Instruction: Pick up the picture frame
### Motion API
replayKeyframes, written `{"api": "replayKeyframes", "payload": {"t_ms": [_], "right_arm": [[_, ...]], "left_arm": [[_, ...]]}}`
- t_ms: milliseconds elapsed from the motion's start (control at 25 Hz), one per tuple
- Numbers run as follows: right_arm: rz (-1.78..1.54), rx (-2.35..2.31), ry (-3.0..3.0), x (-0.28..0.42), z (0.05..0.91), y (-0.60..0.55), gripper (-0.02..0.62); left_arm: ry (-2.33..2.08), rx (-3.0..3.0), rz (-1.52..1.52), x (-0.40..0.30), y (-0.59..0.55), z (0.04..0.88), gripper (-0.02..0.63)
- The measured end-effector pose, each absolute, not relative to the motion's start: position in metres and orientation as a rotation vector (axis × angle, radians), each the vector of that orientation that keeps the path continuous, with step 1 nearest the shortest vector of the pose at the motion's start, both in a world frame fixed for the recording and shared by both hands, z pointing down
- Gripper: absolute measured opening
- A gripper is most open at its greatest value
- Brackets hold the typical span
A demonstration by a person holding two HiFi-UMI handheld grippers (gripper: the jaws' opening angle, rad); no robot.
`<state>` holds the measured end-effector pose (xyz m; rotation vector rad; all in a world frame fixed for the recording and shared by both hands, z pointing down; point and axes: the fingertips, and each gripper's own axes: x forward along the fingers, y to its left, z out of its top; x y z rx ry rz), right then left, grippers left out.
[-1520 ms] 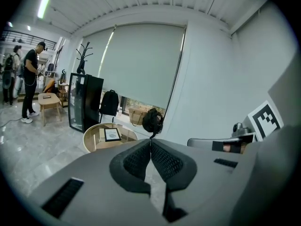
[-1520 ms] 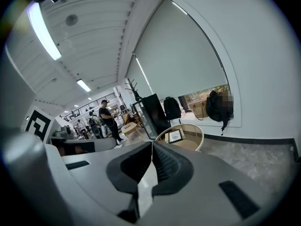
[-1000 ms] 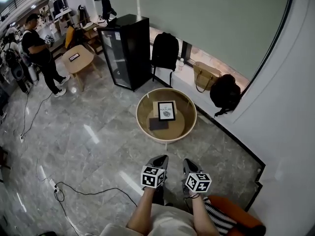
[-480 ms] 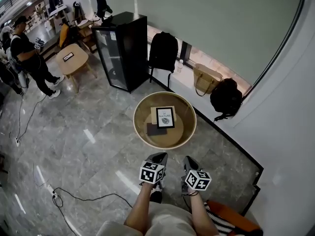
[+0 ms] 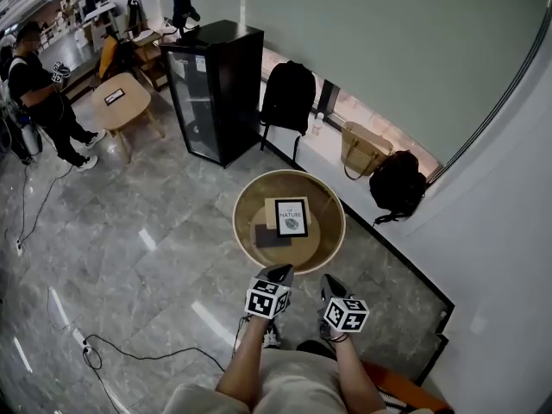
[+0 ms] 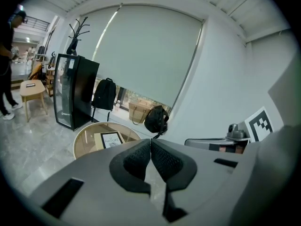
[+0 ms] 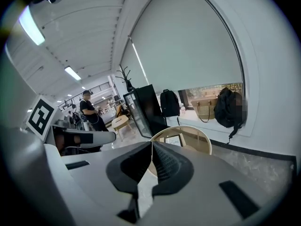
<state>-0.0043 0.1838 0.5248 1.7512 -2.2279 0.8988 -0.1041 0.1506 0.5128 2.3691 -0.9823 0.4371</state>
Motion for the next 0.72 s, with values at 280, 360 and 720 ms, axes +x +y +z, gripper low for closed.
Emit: {"api": "replayKeyframes", "payload": {"t_ms": [280,360,720], "right_arm": [[0.896,1.788,-2.162,-0.004,0.537,0.181,0.034],[0.897,1.811,-2.140,-0.001,0.538,0.177,0.034],[0.887,1.733,-2.171,-0.006,0.543,0.132,0.034]], "left_arm": [[-0.984,2.295,0.404,-0.123,0.145,0.536,0.020],[-0.986,2.279,0.413,-0.126,0.141,0.540,0.020],[-1.075,2.220,0.389,-0.141,0.107,0.546,0.020]]}}
